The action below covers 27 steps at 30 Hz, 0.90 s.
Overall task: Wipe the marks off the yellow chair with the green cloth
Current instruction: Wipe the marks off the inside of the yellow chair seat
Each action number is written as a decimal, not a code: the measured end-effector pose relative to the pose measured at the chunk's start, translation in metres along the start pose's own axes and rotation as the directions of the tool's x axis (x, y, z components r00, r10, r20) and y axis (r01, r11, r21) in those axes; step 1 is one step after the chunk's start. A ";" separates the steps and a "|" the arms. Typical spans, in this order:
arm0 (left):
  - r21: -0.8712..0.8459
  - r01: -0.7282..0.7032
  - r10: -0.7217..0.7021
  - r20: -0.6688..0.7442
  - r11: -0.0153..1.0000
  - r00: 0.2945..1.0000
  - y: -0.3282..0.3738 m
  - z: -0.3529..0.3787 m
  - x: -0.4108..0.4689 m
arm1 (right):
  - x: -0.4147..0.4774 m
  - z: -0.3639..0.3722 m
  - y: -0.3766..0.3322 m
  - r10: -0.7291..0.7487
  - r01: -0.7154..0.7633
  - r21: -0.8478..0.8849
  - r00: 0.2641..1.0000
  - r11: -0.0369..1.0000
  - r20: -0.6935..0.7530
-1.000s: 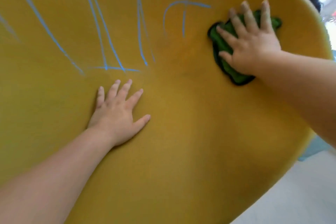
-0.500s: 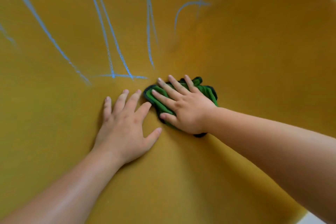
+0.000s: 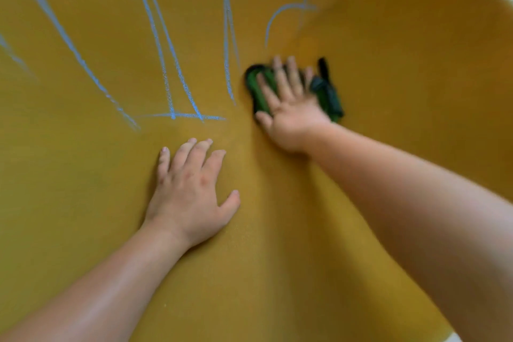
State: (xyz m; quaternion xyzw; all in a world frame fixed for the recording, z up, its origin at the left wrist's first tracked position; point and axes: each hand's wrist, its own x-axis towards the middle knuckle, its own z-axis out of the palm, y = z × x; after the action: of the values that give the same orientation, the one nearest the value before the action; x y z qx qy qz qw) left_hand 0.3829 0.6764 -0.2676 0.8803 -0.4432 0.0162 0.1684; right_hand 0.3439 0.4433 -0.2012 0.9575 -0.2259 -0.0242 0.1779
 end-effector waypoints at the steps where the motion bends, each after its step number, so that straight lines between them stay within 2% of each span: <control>1: 0.003 -0.004 0.004 -0.006 1.000 1.000 0.000 0.001 0.000 | -0.011 0.008 -0.017 -0.073 0.070 0.064 0.996 0.996 0.048; 3: 0.009 -0.012 0.012 -0.013 1.000 1.000 0.000 0.002 -0.001 | -0.037 0.017 -0.036 -0.201 0.187 0.117 0.972 0.975 0.123; 5: 0.014 -0.014 0.014 -0.017 1.000 1.000 0.000 0.002 -0.002 | -0.054 0.016 -0.022 -0.287 0.279 0.068 0.943 0.958 0.170; 6: 0.014 -0.014 0.014 -0.016 1.000 1.000 0.000 0.003 -0.002 | -0.056 0.011 -0.002 -0.281 0.284 0.008 0.943 0.959 0.178; 7: 0.013 -0.015 0.015 -0.013 1.000 1.000 -0.001 0.003 -0.002 | -0.054 0.004 0.023 -0.231 0.247 -0.080 0.959 0.966 0.163; 9: 0.012 -0.018 0.019 -0.014 1.000 1.000 -0.002 0.005 -0.002 | -0.044 -0.019 0.082 -0.028 0.044 -0.298 0.998 0.954 0.056; 11: 0.015 -0.019 0.019 -0.024 1.000 1.000 -0.003 0.006 -0.001 | -0.032 -0.040 0.122 0.150 -0.172 -0.439 0.985 0.882 -0.086; 12: 0.013 -0.021 0.021 -0.031 1.000 0.999 -0.003 0.007 0.000 | -0.027 -0.046 0.127 0.197 -0.232 -0.454 0.973 0.861 -0.122; 14: -0.002 -0.029 0.029 -0.038 1.000 0.999 -0.004 0.008 0.001 | -0.020 -0.040 0.112 0.249 -0.278 -0.398 0.961 0.874 -0.123; 17: -0.039 -0.035 0.033 -0.052 0.999 0.998 -0.005 0.007 0.000 | -0.024 -0.008 0.060 0.229 -0.223 -0.191 0.973 0.956 0.010; 19: -0.071 -0.047 0.042 -0.074 0.996 0.996 -0.006 0.007 0.001 | -0.037 0.007 0.015 0.127 -0.124 -0.029 0.982 0.992 0.138; 22: -0.162 -0.104 0.079 -0.151 0.981 0.985 -0.010 0.005 0.000 | -0.072 0.013 -0.040 -0.144 0.101 0.158 0.946 0.982 0.290; 24: -0.401 -0.133 0.050 -0.212 0.906 0.976 -0.016 0.001 0.000 | -0.106 0.011 -0.052 -0.328 0.261 0.227 0.879 0.938 0.347; 25: -0.599 -0.102 -0.023 -0.198 0.795 0.980 -0.021 -0.003 0.002 | -0.121 0.010 -0.048 -0.375 0.307 0.234 0.854 0.922 0.360; 27: -0.880 0.019 -0.182 -0.076 0.474 0.980 -0.027 -0.017 0.004 | -0.139 0.007 -0.023 -0.350 0.292 0.201 0.855 0.935 0.383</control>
State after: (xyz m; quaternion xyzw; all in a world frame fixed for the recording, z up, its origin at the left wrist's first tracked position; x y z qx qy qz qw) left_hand 0.4087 0.6937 -0.2583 0.6915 -0.3218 -0.1516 0.6287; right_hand 0.2276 0.5214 -0.2204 0.9646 -0.0962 -0.2396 0.0541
